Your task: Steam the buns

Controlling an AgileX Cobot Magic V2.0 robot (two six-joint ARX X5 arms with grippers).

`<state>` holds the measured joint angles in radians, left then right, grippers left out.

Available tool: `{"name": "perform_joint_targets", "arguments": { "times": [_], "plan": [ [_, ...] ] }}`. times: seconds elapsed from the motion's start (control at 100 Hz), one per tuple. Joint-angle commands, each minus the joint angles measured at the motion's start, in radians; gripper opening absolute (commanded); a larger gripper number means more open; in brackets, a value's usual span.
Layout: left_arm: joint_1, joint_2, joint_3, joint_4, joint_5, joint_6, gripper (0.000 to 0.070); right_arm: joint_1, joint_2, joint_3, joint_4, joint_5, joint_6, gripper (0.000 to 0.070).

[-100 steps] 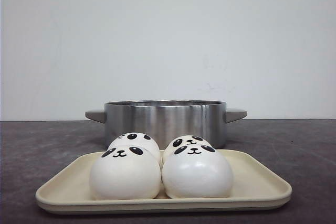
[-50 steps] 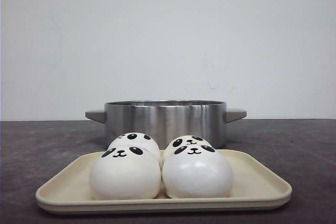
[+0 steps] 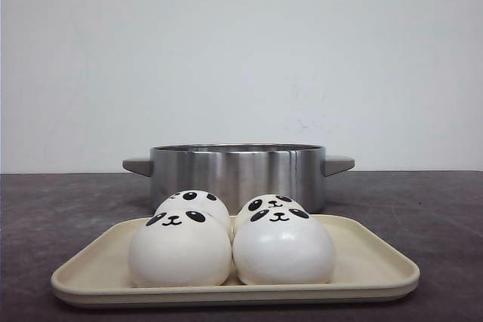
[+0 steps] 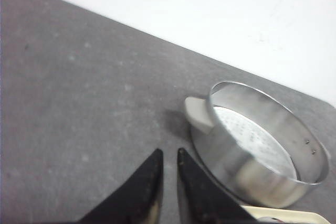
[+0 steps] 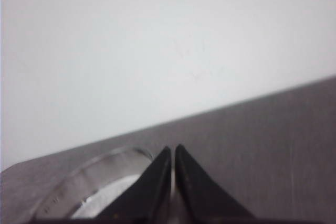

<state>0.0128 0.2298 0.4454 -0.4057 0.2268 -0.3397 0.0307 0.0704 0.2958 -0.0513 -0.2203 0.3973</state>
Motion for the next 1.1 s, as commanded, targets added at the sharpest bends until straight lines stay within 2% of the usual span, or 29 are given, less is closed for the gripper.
{"name": "perform_joint_targets", "arguments": {
  "times": [0.0, 0.06, 0.14, 0.2, 0.25, 0.3, 0.35, 0.42, 0.49, 0.58, 0.71, 0.78, 0.87, 0.93, 0.96, 0.99, 1.03, 1.06, 1.09],
  "plan": [
    [-0.018, 0.082, 0.107, 0.000, 0.003, 0.067, 0.0003, 0.000, 0.044, 0.083, 0.036, -0.047, -0.061, 0.0006],
    [-0.040, 0.152, 0.188, 0.002, 0.005, 0.098, 0.0003, 0.000, 0.080, 0.130, 0.134, -0.060, -0.046, 0.0006],
    [-0.063, 0.231, 0.277, 0.022, 0.030, 0.111, 0.0003, 0.000, 0.118, 0.162, 0.325, -0.068, -0.018, 0.0006],
    [-0.072, 0.271, 0.315, 0.071, 0.048, 0.111, 0.0004, 0.000, 0.151, 0.169, 0.461, -0.068, 0.048, 0.0006],
    [-0.074, 0.294, 0.332, 0.106, 0.051, 0.097, 0.0004, 0.000, 0.176, 0.185, 0.481, -0.067, 0.120, 0.0006],
    [-0.075, 0.307, 0.340, 0.117, 0.068, 0.071, 0.0004, 0.000, 0.195, 0.219, 0.397, -0.067, 0.169, 0.0006],
    [-0.079, 0.314, 0.344, 0.117, 0.091, 0.053, 0.0003, 0.000, 0.213, 0.269, 0.248, -0.066, 0.159, 0.0006],
    [-0.085, 0.319, 0.348, 0.114, 0.135, 0.067, 0.0003, 0.000, 0.254, 0.351, 0.035, -0.064, 0.088, 0.0006],
    [-0.099, 0.320, 0.354, 0.113, 0.138, 0.084, 0.0003, 0.000, 0.309, 0.438, -0.121, -0.063, -0.021, 0.0006],
    [-0.117, 0.337, 0.386, 0.089, 0.137, 0.129, 0.0003, 0.000, 0.396, 0.562, -0.305, 0.014, -0.124, 0.0006],
    [-0.135, 0.420, 0.494, -0.041, 0.129, 0.231, 0.0003, 0.000, 0.510, 0.701, -0.457, 0.063, -0.275, 0.0006],
    [-0.161, 0.468, 0.554, -0.105, 0.079, 0.280, 0.0003, 0.006, 0.555, 0.748, -0.478, 0.062, -0.365, 0.0006],
    [-0.184, 0.522, 0.615, -0.166, 0.026, 0.325, 0.0007, 0.027, 0.582, 0.770, -0.463, 0.010, -0.373, 0.0006],
    [-0.192, 0.546, 0.637, -0.183, 0.025, 0.318, 0.0094, 0.047, 0.589, 0.771, -0.461, -0.044, -0.340, 0.0007],
    [-0.193, 0.555, 0.642, -0.185, 0.026, 0.302, 0.0178, 0.056, 0.591, 0.771, -0.468, -0.058, -0.323, 0.0009],
    [-0.194, 0.559, 0.642, -0.185, 0.026, 0.284, 0.0292, 0.066, 0.595, 0.771, -0.475, -0.069, -0.317, 0.0030],
    [-0.194, 0.565, 0.642, -0.186, 0.026, 0.262, 0.0457, 0.080, 0.604, 0.771, -0.484, -0.071, -0.317, 0.0120],
    [-0.194, 0.569, 0.642, -0.186, 0.026, 0.246, 0.0562, 0.090, 0.610, 0.771, -0.491, -0.071, -0.315, 0.0225],
    [-0.194, 0.571, 0.642, -0.187, 0.027, 0.230, 0.0635, 0.100, 0.613, 0.771, -0.496, -0.072, -0.308, 0.0339]
  ]
}}
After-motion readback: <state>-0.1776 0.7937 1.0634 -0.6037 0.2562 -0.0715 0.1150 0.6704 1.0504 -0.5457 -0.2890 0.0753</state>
